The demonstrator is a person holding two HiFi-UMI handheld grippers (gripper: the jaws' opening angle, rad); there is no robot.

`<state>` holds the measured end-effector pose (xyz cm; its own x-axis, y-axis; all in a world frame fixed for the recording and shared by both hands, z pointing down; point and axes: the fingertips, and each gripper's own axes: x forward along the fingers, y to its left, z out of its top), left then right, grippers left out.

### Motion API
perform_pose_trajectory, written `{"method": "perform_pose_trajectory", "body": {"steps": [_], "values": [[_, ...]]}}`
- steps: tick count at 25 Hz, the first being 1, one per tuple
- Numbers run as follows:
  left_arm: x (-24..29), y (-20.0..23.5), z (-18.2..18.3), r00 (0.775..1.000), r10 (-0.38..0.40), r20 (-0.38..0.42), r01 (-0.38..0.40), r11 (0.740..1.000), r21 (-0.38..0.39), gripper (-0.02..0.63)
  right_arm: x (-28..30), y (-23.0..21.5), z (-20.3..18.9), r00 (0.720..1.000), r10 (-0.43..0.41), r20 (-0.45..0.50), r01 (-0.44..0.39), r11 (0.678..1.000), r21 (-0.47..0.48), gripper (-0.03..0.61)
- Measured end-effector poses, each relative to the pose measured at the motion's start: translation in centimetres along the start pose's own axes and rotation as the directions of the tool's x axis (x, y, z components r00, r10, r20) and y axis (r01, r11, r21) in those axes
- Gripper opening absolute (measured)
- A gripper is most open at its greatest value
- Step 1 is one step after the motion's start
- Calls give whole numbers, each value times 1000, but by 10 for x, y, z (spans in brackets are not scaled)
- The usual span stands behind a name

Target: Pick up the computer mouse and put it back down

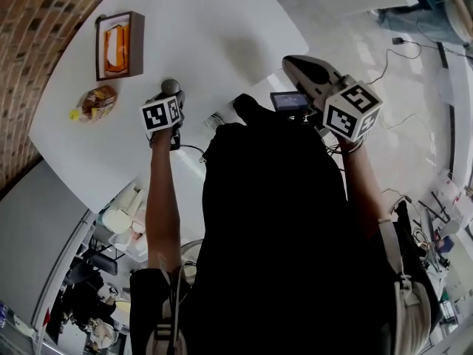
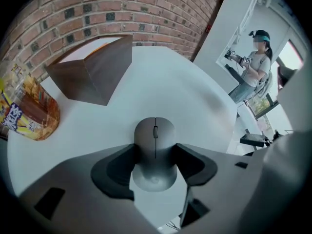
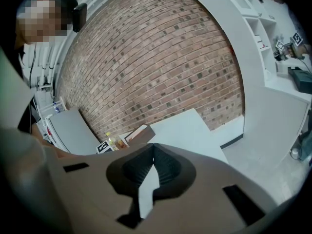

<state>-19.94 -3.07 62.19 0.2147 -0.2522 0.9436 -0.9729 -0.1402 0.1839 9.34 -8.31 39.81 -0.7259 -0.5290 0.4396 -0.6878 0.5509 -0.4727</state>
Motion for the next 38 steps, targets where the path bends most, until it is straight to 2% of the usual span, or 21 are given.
{"method": "perform_pose_trajectory", "body": {"steps": [22,27,38], "values": [[10,-3,5,993,46,-108,-41,998,46,281,-16,-16,0,998,-40,48,37,998,43,17],[13,-5,2,988,57,-141,-46,996,80,284,-20,-17,2,997,-47,57,45,998,44,17],[9,-11,-1,991,21,-132,-8,995,96,318,-24,-15,2,997,-46,60,44,998,38,17]]}}
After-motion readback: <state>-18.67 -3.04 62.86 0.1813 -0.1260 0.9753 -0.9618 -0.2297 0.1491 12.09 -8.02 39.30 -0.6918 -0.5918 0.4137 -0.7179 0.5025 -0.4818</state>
